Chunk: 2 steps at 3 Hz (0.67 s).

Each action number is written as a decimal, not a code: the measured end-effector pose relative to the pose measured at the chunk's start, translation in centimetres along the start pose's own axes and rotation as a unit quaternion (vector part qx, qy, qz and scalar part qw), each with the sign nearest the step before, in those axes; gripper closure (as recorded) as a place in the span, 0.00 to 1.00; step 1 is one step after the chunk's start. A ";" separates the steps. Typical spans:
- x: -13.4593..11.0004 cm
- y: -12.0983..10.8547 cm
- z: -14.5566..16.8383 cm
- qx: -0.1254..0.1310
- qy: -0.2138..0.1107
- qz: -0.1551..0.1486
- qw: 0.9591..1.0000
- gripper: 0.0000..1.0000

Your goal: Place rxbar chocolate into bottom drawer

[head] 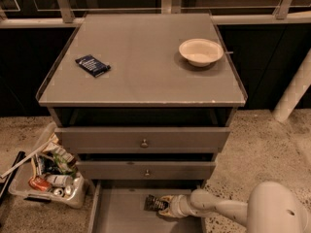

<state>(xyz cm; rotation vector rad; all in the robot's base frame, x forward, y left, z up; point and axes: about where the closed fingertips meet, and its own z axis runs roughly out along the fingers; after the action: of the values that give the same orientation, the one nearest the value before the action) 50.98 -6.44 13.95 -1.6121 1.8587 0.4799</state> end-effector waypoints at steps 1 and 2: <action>0.0 0.0 0.0 0.000 0.000 0.000 1.000 0.58; 0.0 0.0 0.0 0.000 0.000 0.000 1.000 0.35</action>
Offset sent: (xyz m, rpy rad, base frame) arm 0.0000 0.0000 0.0000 0.0000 0.0000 0.0000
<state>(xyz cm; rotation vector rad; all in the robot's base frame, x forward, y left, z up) 50.98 -6.43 13.95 -1.6122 1.8587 0.4800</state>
